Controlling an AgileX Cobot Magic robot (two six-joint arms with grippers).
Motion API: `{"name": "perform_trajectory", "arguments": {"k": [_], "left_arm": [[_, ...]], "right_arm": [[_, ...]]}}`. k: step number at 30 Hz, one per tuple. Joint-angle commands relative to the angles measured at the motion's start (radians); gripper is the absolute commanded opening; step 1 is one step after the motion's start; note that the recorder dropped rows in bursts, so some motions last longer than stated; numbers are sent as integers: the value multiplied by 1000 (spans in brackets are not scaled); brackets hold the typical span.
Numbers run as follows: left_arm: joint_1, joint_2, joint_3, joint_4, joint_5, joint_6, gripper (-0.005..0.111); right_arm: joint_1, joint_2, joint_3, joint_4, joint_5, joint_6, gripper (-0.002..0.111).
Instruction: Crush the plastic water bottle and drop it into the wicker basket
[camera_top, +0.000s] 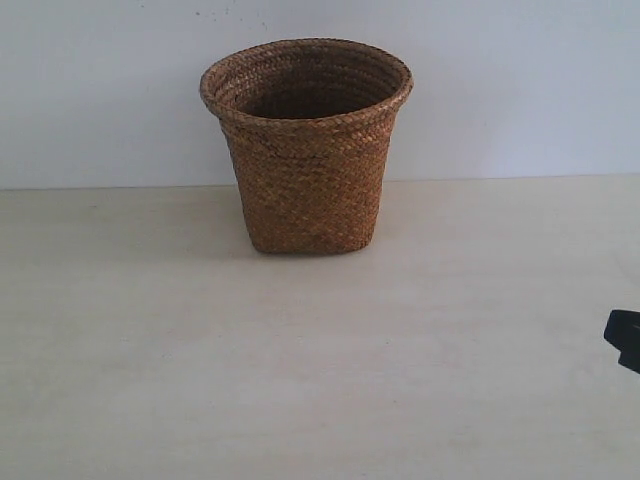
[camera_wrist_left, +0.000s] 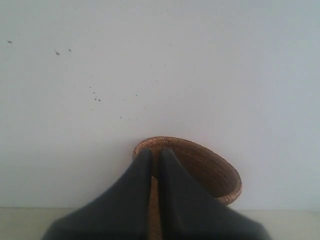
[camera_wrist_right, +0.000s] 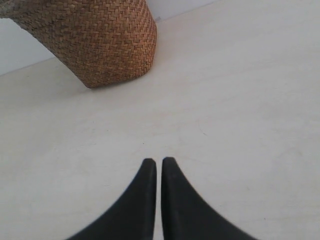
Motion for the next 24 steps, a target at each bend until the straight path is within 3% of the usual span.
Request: {"name": "perform_trajectory", "arguments": {"k": [1, 17, 21, 24], "left_arm": [[4, -10, 8, -9, 4, -9, 4], [4, -11, 33, 1, 0, -7, 4], [4, -13, 89, 142, 2, -107, 4], [4, -34, 146, 397, 2, -368, 4]], "right_arm": [[-1, -3, 4, -1, -1, -3, 0], [-1, -3, 4, -3, 3, -3, 0], [-1, -3, 4, -3, 3, -3, 0], [-1, -3, 4, -3, 3, -3, 0]]}}
